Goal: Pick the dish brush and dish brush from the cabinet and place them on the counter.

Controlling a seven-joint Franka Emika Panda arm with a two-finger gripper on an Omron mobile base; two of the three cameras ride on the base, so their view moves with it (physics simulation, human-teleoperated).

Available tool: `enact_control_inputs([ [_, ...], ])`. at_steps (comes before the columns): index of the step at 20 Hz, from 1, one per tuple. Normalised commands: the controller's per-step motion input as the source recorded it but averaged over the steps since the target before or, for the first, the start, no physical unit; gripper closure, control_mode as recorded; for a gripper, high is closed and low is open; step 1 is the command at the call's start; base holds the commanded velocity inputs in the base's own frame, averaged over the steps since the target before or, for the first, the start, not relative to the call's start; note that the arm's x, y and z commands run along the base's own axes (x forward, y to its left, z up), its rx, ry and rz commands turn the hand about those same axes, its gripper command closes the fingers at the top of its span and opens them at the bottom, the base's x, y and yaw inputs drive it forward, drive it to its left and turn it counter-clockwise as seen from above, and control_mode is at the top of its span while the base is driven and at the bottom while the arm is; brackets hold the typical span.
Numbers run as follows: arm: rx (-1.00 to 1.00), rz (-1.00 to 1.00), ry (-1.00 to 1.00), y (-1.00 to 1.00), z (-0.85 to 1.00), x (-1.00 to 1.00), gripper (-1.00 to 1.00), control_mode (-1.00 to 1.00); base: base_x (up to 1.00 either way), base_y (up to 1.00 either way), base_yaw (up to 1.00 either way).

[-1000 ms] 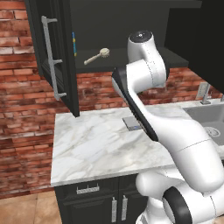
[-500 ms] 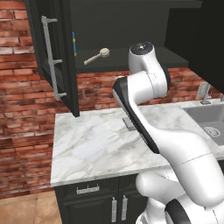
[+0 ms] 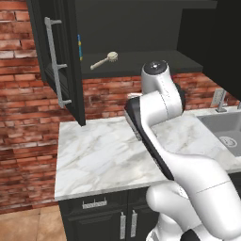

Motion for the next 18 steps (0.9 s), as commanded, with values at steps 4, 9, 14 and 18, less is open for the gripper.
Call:
enact_control_inputs([
  [4, 0.00, 0.00, -0.01, -0.03, -0.37, 0.00, 1.00, -1.00, 0.00, 0.00, 0.00],
  [9, 0.00, 0.00, 0.00, 0.00, -0.34, 0.02, 1.00, -1.00, 0.00, 0.00, 0.00],
  [14, 0.00, 0.00, 0.00, 0.00, -0.30, 0.08, 1.00, -1.00, 0.00, 0.00, 0.00],
  [18, 0.00, 0.00, 0.01, 0.00, -0.26, 0.15, 1.00, -1.00, 0.00, 0.00, 0.00],
])
